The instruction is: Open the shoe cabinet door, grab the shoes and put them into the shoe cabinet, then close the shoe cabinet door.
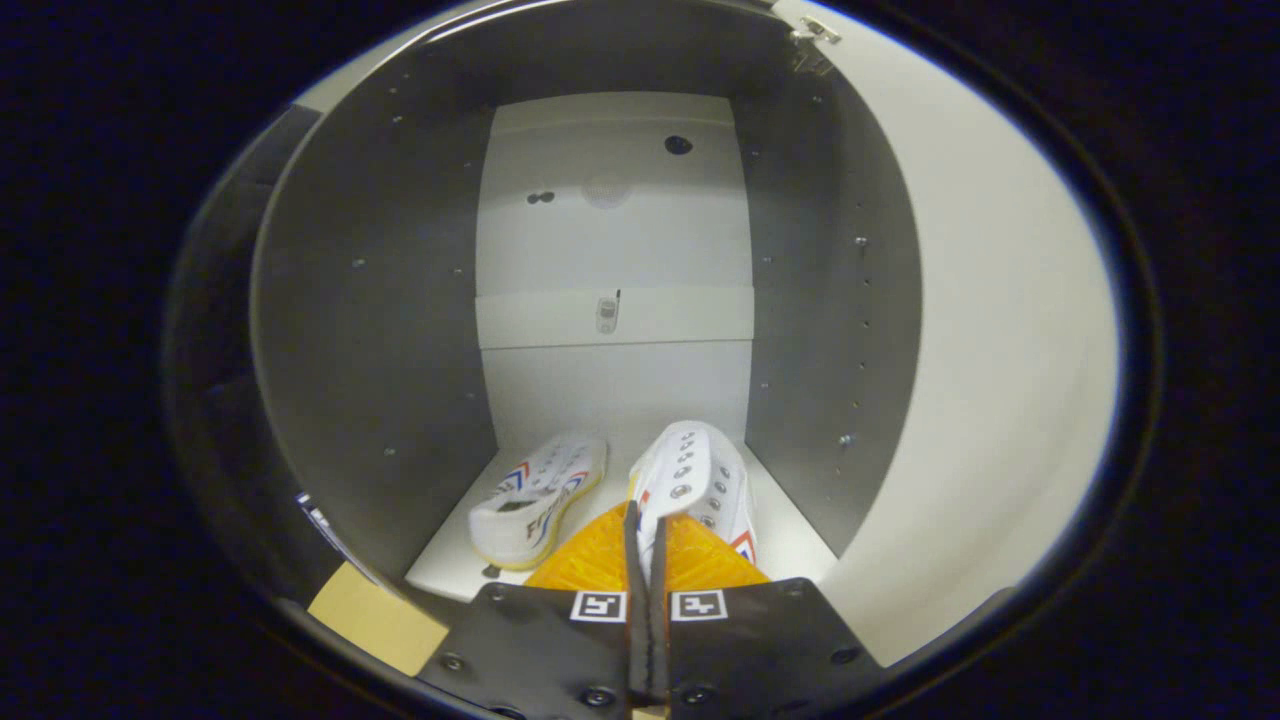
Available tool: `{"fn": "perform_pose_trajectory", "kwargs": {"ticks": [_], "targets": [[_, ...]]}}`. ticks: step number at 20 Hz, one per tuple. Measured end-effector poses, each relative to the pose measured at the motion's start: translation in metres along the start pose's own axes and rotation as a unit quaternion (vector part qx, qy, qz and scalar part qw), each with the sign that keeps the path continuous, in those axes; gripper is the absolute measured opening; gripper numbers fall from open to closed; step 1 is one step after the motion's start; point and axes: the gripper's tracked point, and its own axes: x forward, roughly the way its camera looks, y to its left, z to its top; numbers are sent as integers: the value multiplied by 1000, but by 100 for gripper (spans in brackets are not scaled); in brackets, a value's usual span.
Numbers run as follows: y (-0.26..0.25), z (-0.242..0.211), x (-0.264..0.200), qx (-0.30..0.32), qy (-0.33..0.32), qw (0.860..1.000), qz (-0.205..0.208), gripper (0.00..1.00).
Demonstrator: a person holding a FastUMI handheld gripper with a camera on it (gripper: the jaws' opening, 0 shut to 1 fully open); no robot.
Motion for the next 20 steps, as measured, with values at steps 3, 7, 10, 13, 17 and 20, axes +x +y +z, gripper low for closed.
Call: {"fn": "perform_pose_trajectory", "kwargs": {"ticks": [3,7,10,13,17,20], "targets": [[-10,1,51,4,16,1000,4,2],[-10,-17,96,-7,46,999,10,2],[-4,-31,111,-14,70,997,26,2],[-1,-38,114,-29,79,996,31,2],[5,-51,115,-39,98,994,38,3],[5,-54,114,-27,109,993,40,3]]}}
